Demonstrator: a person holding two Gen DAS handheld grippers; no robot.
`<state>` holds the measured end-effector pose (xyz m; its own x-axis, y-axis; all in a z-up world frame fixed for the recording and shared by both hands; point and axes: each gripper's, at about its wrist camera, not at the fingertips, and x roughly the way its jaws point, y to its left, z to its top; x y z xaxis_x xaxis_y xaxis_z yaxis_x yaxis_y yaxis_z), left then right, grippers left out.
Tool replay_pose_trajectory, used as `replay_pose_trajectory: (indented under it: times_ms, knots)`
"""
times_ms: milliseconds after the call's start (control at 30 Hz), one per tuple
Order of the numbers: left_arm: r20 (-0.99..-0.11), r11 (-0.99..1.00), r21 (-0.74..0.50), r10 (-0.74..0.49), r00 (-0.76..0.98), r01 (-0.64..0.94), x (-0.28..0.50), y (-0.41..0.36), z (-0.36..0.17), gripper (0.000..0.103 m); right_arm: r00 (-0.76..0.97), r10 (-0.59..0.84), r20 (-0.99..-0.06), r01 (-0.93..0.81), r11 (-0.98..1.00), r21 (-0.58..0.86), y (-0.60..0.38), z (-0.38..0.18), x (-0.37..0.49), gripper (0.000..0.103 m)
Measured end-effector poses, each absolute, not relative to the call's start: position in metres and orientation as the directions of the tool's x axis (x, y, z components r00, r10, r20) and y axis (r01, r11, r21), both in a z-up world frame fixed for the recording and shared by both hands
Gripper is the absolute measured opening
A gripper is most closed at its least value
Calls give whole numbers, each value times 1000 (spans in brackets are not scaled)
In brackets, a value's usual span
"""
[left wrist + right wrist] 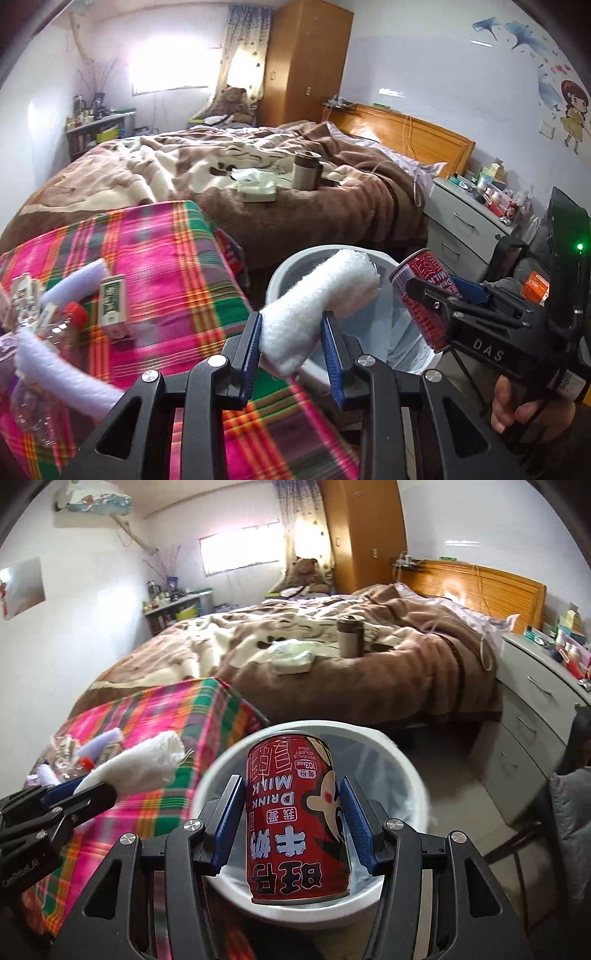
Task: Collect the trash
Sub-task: 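Carry can and foam sleeve over the white bin and open both grippers, then move both tools back over the trash on the cloth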
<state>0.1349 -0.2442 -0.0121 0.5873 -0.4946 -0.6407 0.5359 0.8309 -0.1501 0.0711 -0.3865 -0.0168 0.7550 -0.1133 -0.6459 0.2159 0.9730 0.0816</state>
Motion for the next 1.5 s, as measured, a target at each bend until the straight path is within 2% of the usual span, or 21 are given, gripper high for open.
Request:
replay_pose_trajectory:
  times_ms: [367, 500, 533, 600, 633, 667, 933, 1400, 1500]
  knots:
    - [-677, 806, -135, -500, 541, 576, 157, -288, -32, 33, 702, -160, -694, 276, 959, 58, -416, -34, 82, 55]
    - [-682, 798, -126, -501, 533, 589, 162, -295, -33, 35, 705, -202, -680, 296, 955, 22, -420, -31, 82, 56]
    - [-682, 797, -128, -503, 531, 590, 165, -296, -33, 38, 707, -211, -675, 302, 953, 19, -423, -30, 82, 57]
    - [-676, 790, -144, -519, 523, 597, 166, -295, -32, 47, 711, -208, -672, 305, 952, 28, -426, -28, 81, 69]
    - [-671, 787, -152, -526, 523, 597, 166, -294, -30, 55, 711, -204, -673, 307, 951, 36, -427, -28, 81, 70]
    - [-667, 787, -151, -528, 525, 599, 165, -294, -29, 59, 711, -203, -673, 309, 950, 40, -427, -27, 80, 70]
    - [-644, 811, -127, -505, 574, 571, 154, -269, -17, 59, 727, -182, -662, 303, 950, 71, -414, -23, 75, 70]
    - [-591, 888, -127, -426, 685, 443, 132, -170, 7, 60, 792, -34, -610, 121, 987, 101, -338, -11, 75, 70]
    - [-588, 913, -111, -378, 715, 392, 127, -141, 6, 60, 791, 14, -612, 67, 992, 108, -319, -13, 78, 70]
